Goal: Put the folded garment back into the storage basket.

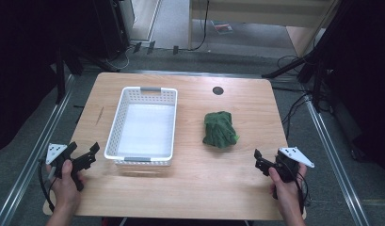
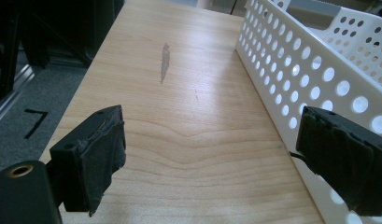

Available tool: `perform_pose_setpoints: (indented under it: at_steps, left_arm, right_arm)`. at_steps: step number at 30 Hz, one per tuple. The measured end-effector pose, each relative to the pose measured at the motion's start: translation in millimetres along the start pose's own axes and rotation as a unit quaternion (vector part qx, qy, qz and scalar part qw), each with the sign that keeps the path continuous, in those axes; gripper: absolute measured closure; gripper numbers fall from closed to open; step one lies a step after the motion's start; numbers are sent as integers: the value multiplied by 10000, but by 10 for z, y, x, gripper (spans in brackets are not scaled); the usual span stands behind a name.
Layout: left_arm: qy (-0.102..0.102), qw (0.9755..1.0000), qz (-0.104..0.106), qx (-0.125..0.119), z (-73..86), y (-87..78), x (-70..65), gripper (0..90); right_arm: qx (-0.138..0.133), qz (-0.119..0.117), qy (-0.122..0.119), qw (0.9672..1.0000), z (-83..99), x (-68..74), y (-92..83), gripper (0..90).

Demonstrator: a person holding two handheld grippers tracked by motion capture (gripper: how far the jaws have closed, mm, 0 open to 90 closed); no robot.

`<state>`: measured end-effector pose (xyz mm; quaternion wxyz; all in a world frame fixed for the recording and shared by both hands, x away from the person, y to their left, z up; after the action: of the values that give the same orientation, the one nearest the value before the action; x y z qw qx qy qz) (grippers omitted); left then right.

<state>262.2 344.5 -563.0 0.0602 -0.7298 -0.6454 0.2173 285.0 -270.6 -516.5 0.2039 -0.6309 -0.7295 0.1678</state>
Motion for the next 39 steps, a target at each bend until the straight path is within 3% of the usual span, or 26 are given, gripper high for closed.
perform_pose_setpoints:
  at_steps: [3, 10, 23, 30, 39]
  left_arm:
    - [0, 10000, 15, 5, 2, -3, 1, 93]
    - [-10, 10000, 75, 3, 5, -7, 0, 92]
    - [43, 9999, 105, 7, 6, -6, -12, 92]
    - [33, 10000, 80, 21, 5, -4, -10, 93]
    - [44, 10000, 77, 14, 7, -7, -10, 93]
  right_arm:
    - [-5, -94, -149, 9998, -58, 152, 16, 131]
    - [68, -198, -173, 9996, -208, 400, 87, 129]
    - [377, -430, -147, 9983, -408, 706, 232, 50]
    - [381, -467, -164, 9980, -517, 860, 330, 52]
    - [628, -542, -166, 9964, -570, 1051, 507, 56]
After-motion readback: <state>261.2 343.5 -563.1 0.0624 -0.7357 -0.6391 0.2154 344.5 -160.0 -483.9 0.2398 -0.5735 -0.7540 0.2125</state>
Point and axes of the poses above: each handheld gripper's, and its own axes: y roughly forward along the jaws, z roughly out of its underside, x roughly to its left, the point moved 3 cm from there along y, roughly forward along the jaws, and after that the axes turned 2 degrees about z, right-handed, at the moved point
